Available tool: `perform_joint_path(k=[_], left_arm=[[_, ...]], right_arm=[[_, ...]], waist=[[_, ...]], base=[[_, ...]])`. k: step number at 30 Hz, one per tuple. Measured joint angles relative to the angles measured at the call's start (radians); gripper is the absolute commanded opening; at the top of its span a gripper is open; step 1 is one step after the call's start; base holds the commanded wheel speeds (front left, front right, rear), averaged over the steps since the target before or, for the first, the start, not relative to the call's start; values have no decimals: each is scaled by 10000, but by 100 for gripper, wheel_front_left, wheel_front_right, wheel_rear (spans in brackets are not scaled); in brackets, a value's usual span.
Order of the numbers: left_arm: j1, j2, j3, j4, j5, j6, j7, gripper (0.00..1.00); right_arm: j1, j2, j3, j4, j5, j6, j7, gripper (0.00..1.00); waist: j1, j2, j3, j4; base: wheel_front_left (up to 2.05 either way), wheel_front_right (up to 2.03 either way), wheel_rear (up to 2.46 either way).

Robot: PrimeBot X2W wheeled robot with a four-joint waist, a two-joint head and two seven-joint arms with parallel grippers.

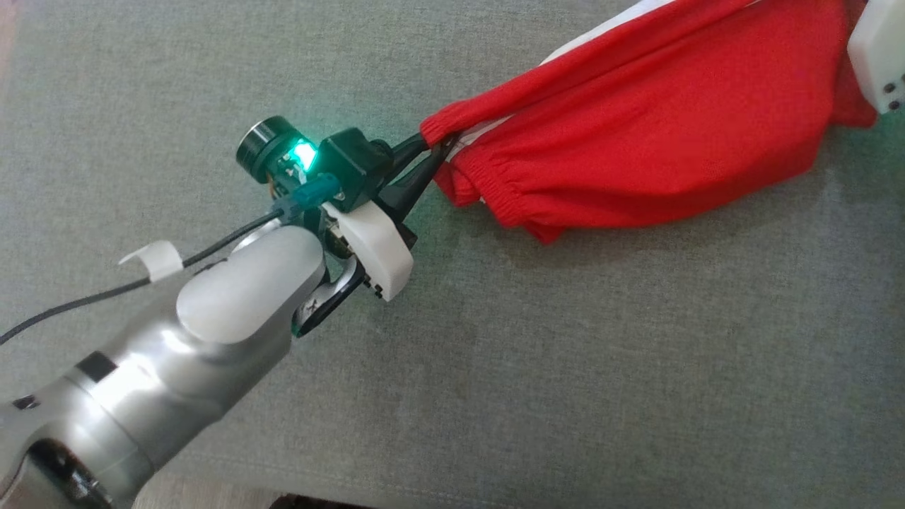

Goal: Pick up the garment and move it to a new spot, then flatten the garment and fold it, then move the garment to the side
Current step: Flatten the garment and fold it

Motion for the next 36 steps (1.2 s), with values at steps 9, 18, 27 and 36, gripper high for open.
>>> perform_joint_path(k=[9, 18, 27, 36], left_arm=[[-128, -182, -40, 412, -2, -50, -88, 100], [-45, -90, 146, 568, 48, 683, -681, 100], [847, 451, 1168, 98, -314, 2023, -1223, 100], [2501, 853, 3578, -1768, 389, 3475, -1440, 100]], right_arm=[[-267, 259, 117, 750, 134, 0, -838, 100], [58, 800, -660, 1507, 715, 0, -2372, 100], [1656, 1411, -2025, 1747, 1482, 0, -4326, 100], [3453, 2305, -4890, 784, 1701, 0, -4801, 100]], waist=[[1, 0, -79, 82], [0, 0, -760, -82], [-1, 0, -1948, -408], [-2, 1, -2943, -1026]], base=[[0, 0, 0], [0, 0, 0], [0, 0, 0], [0, 0, 0]])
